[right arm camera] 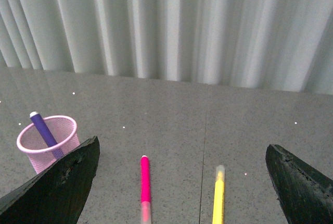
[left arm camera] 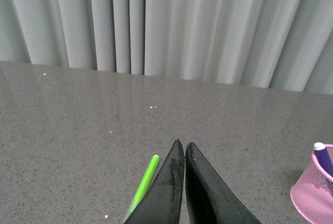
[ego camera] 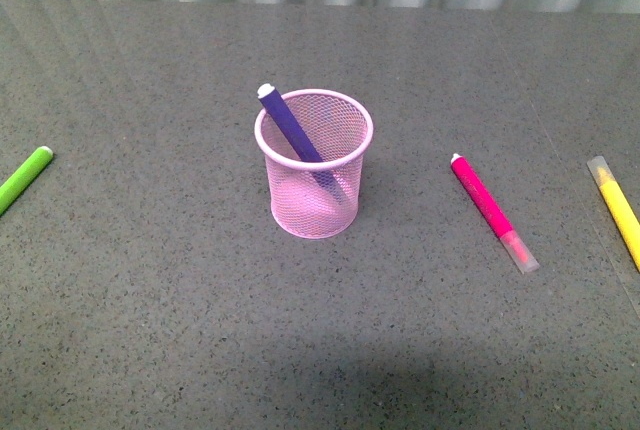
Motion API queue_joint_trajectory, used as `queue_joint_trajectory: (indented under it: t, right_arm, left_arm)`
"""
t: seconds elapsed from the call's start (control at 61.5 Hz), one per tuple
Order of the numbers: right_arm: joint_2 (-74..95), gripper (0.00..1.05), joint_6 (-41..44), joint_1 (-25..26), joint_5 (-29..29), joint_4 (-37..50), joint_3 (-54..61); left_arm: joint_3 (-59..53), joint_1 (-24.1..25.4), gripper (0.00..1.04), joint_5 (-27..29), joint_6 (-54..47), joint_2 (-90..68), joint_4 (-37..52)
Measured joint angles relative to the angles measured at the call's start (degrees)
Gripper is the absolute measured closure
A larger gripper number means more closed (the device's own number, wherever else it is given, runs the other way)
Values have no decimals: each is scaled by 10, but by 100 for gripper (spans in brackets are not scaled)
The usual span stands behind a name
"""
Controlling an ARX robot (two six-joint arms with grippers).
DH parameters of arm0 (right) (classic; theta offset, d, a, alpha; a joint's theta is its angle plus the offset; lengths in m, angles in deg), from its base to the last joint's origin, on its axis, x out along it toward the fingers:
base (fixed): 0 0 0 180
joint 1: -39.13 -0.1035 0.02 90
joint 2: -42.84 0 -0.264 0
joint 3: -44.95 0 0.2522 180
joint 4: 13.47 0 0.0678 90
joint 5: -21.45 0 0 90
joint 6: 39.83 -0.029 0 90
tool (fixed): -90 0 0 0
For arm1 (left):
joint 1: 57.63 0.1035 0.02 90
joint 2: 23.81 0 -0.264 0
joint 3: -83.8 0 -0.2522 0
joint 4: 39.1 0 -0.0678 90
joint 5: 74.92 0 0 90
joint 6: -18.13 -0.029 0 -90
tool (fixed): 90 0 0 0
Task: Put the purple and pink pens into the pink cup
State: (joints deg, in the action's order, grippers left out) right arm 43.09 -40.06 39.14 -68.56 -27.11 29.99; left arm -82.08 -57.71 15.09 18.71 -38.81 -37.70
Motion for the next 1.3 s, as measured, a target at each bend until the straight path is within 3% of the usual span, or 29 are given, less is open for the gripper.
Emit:
queue_joint_trajectory:
  t: [0.341, 0.439, 0.683, 1.219, 1.3]
  right_arm:
    - [0, 7, 0, 0, 0, 0, 0]
    - [0, 7, 0, 0, 0, 0, 0]
    - [0, 7, 0, 0, 0, 0, 0]
    - [0, 7, 0, 0, 0, 0, 0]
    - [0, 7, 0, 0, 0, 0, 0]
  left_arm:
    - [0, 0, 103, 0, 0, 52, -52]
    - [0, 0, 103, 0, 0, 127, -146]
    - [0, 1, 103, 0, 0, 141, -152]
    - [0, 1, 11, 0, 0, 142, -152]
    - [0, 1, 8, 0, -2, 142, -152]
